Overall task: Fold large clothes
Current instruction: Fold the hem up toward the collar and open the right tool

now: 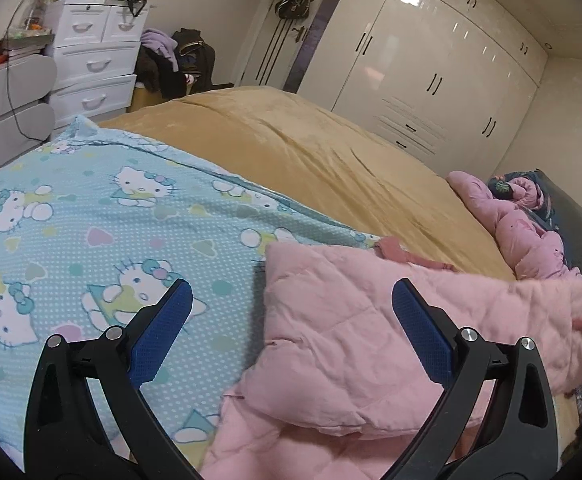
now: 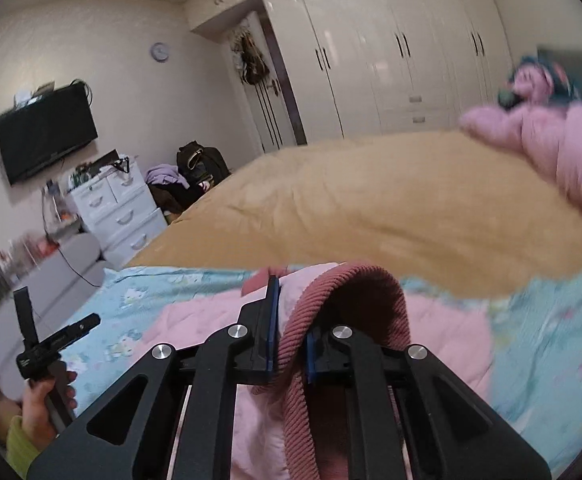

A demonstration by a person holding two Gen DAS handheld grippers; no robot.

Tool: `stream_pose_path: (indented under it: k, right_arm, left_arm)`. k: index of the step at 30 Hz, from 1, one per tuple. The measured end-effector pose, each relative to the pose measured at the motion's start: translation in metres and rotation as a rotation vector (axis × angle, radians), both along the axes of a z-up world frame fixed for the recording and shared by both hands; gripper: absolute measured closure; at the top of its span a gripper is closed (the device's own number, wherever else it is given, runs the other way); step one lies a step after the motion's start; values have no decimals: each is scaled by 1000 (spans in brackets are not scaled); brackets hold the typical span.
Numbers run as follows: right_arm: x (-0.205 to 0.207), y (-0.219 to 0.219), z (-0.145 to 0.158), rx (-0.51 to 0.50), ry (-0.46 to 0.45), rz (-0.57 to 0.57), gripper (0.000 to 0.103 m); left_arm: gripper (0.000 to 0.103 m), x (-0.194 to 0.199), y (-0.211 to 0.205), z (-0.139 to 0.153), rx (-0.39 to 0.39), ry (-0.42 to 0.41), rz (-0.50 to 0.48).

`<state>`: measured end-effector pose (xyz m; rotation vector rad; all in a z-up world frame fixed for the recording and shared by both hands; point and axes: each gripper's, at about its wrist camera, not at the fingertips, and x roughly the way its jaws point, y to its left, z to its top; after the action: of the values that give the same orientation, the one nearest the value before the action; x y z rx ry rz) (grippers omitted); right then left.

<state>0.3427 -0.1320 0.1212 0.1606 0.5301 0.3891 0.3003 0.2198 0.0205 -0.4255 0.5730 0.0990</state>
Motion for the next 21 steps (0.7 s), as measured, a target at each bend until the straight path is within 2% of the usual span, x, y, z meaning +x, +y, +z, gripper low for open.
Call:
stream_pose_path:
  k: [2, 4, 7, 14, 18, 21]
  right_arm:
    - [5, -2, -1, -13, 1, -4, 93]
    - [10, -2, -6, -37, 6, -22, 93]
    - [14, -7, -18, -18, 29, -38, 93]
    - [19, -17, -33, -3, 62, -62, 93]
    - [21, -18, -35, -4, 66, -65, 93]
    - [23, -19, -42, 0, 81, -71, 93]
  left_arm:
    - [9, 4, -13, -3, 1, 3, -28]
    - [9, 9, -27, -7, 33, 17, -65]
    - [9, 14, -45, -10, 79, 27, -119]
    - [10, 22, -76, -22, 109, 37, -217]
    - [27, 27, -86, -31, 95, 60, -272]
    - [47, 30, -91, -35, 74, 68, -315]
